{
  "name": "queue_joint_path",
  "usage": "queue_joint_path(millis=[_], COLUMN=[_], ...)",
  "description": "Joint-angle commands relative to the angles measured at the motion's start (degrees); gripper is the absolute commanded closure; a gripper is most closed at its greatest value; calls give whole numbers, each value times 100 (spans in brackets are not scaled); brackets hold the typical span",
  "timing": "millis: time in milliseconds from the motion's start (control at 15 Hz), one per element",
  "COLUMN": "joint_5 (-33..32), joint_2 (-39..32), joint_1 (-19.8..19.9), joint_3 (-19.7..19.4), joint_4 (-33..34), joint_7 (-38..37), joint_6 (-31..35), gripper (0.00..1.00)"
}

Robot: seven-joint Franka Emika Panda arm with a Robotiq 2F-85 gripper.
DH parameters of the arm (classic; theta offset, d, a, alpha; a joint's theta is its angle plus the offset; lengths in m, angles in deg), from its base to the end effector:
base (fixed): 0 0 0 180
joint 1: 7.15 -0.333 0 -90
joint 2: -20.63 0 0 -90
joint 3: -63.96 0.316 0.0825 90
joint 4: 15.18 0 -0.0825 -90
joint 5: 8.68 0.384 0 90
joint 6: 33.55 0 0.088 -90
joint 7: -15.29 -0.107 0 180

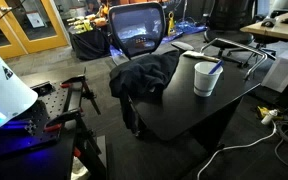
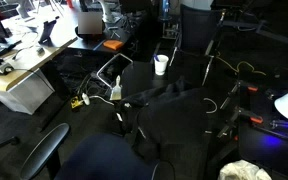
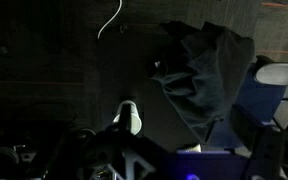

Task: Take the blue pen out of the white cup

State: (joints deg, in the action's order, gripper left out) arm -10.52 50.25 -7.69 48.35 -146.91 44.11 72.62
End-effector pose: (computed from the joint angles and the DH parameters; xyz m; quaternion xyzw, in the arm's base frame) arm 0.3896 -0.1218 0.5395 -0.9886 -0.1386 -0.0441 0.0378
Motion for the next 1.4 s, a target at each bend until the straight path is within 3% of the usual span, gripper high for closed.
queue_joint_path(millis=[0,333,667,1333], joint_5=[50,50,119,546], joint_2=[-19,-19,-412,-2169], joint_1=[105,105,57,127], joint_3=[86,86,182,298], joint_4=[16,16,92,149], joint_7=[43,43,-132,-583], joint_6=[-17,-17,547,2975], gripper=[0,0,0,0])
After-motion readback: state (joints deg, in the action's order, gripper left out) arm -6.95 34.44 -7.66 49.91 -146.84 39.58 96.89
